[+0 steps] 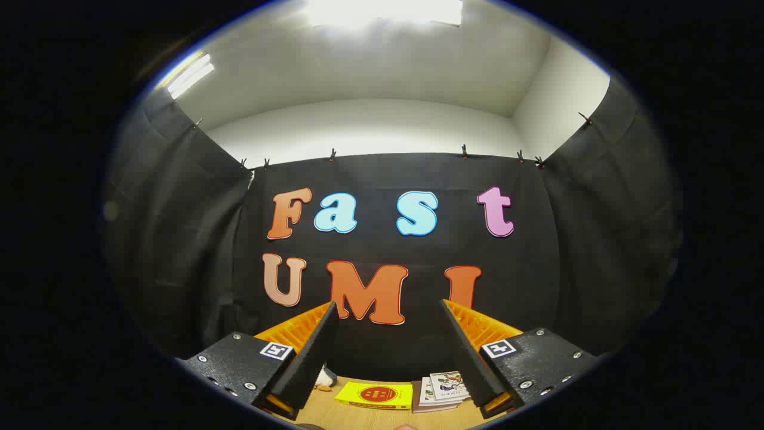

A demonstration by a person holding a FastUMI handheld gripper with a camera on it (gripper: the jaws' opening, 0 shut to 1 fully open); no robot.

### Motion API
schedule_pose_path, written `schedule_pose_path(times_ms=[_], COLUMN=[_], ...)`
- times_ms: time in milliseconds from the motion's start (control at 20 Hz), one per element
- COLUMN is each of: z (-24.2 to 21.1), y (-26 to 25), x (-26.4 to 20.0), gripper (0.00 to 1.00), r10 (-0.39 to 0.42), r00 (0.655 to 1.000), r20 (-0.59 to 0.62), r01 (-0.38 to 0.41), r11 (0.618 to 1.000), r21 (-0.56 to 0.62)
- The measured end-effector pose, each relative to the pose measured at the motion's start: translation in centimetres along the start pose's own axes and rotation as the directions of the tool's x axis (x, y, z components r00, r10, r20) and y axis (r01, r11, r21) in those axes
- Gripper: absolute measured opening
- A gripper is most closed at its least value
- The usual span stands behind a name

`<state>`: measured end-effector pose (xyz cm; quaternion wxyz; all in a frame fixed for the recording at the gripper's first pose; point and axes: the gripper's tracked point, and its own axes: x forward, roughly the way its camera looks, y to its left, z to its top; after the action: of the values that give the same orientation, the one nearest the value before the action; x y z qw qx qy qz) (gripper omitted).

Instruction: Open the storage box then place both shoes into the box .Put the left shoe in first, then the right shoe, with the right side of both shoes facing outward in a uniform manner.

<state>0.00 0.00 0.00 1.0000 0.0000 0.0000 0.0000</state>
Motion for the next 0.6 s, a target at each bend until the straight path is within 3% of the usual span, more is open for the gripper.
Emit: schedule_pose_path(times_ms=[600], z=[-0.11], y=[0.18], x=[-0.16], gripper=[0.99], r10=[0.004], r00=[1.000], r20=[-0.007], r01=[-0.004], r11=[1.000], r21=[0.003])
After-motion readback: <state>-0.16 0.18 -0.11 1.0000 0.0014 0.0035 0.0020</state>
